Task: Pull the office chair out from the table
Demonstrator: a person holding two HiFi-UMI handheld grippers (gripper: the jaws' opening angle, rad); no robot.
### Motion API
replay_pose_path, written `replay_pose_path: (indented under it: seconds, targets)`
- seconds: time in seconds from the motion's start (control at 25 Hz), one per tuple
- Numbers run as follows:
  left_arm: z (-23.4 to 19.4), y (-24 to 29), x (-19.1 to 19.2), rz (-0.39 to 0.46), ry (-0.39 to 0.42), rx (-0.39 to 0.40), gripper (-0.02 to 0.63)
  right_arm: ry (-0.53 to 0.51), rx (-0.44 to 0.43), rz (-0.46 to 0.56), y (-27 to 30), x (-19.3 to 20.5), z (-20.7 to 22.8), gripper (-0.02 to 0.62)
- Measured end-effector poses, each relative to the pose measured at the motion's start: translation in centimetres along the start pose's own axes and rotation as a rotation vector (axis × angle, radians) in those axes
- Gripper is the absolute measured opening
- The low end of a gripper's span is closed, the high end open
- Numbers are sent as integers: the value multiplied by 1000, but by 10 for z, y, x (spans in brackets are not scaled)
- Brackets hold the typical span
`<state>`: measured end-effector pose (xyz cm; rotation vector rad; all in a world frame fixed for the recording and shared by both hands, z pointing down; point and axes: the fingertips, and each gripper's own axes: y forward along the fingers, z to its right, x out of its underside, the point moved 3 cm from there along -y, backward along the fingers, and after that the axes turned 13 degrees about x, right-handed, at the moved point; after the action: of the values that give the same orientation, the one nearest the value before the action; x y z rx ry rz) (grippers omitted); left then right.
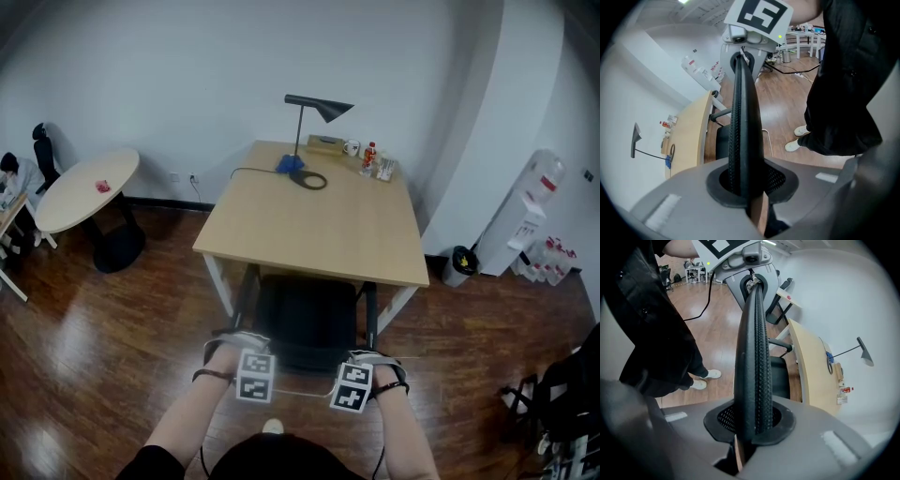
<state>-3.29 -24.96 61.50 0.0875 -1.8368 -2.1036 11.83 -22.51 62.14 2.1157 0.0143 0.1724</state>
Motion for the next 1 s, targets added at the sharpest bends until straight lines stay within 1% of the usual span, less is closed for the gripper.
replay_pose_path:
  seconds: [0.68,1.0]
  targets:
    - [37,-6,-7,-4,-9,4,51,-5,-10,4,-20,-2,-32,55]
    - [62,-10,-11,-3,-14,19,54,-13,-20,5,-35,-4,-53,57]
